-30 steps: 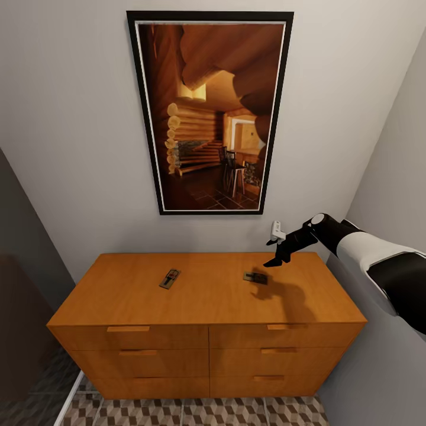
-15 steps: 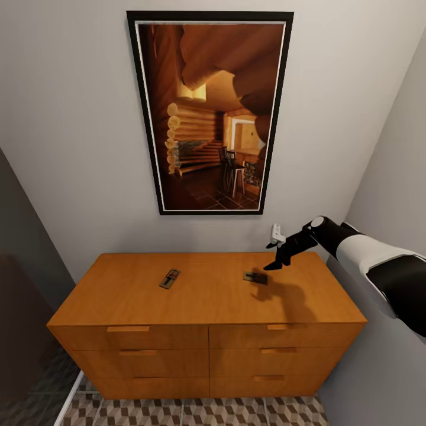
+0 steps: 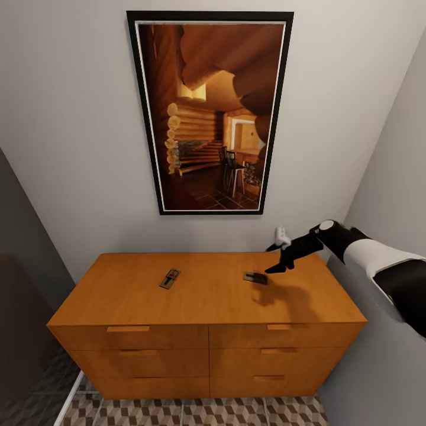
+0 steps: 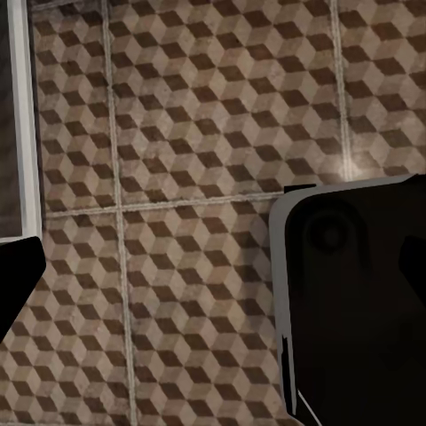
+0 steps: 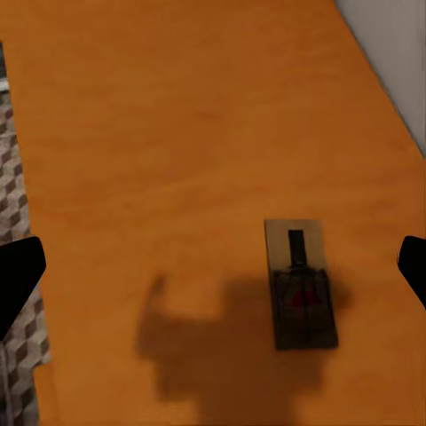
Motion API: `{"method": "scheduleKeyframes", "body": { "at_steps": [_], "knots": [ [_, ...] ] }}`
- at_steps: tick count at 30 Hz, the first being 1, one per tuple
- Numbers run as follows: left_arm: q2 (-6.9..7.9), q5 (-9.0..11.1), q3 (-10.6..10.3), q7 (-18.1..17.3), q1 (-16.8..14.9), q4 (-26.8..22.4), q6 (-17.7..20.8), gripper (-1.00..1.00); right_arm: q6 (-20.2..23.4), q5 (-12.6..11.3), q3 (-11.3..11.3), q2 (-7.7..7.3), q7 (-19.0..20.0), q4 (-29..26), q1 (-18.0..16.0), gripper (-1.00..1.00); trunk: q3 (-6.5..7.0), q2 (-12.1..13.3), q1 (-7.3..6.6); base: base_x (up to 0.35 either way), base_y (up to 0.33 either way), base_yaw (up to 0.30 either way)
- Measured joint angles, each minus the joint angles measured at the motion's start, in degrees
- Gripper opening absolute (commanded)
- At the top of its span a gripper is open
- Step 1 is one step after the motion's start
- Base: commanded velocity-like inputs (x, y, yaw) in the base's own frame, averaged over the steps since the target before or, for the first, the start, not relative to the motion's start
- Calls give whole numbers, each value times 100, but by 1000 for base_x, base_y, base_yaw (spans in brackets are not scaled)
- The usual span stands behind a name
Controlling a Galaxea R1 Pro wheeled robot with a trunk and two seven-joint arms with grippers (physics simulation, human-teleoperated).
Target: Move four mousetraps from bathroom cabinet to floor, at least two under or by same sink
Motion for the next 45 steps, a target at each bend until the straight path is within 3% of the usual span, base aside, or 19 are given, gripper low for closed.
{"method": "scheduleKeyframes", "body": {
  "at_steps": [4, 9, 17, 45],
  "knots": [
    [0, -1, 0, -2, 0, -1, 6, 100, -116, -397, -1, -91, 337, 0, 2, 100, 0, 0, 0, 0, 0, 0],
    [0, 0, 0, 1, 0, -3, 8, 100, -232, -547, -8, -189, 546, 0, 2, 100, 0, 0, 0, 0, 0, 0],
    [0, -3, 0, 0, 0, -3, 9, 100, -268, -586, -11, -286, 820, 0, 4, 100, 0, 0, 0, 0, 0, 0],
    [0, -5, 0, -1, 0, -3, 9, 100, -268, -587, -4, -251, 864, 0, 302, 100, 0, 0, 0, 0, 0, 0]
  ]
}}
